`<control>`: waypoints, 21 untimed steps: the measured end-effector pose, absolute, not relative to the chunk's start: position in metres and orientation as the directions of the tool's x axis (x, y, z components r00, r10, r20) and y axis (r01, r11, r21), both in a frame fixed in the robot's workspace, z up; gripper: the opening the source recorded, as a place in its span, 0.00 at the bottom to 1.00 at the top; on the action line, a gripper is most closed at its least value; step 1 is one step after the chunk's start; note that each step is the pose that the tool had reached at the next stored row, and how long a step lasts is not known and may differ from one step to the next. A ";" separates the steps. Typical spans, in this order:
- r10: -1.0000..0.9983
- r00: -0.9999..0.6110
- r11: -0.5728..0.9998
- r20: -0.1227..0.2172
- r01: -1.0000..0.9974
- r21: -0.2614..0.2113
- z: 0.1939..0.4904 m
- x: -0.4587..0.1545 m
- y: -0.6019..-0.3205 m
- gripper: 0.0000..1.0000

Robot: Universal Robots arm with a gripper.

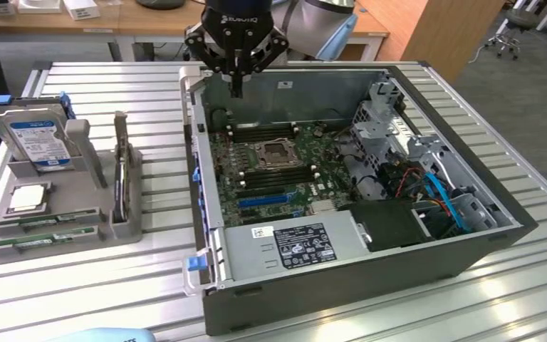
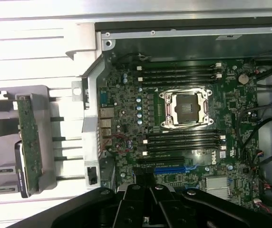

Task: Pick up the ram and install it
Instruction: 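Reach for the ram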

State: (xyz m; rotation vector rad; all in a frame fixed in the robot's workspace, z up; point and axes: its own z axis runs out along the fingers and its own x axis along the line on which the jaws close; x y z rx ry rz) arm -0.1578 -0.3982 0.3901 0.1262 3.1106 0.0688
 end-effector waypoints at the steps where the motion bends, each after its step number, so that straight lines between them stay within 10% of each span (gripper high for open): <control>1: 0.082 -0.996 0.996 -0.026 0.081 0.045 0.390 -0.160 -0.398 0.10; 21: 0.097 -0.995 0.994 -0.030 0.096 0.046 0.385 -0.215 -0.396 0.10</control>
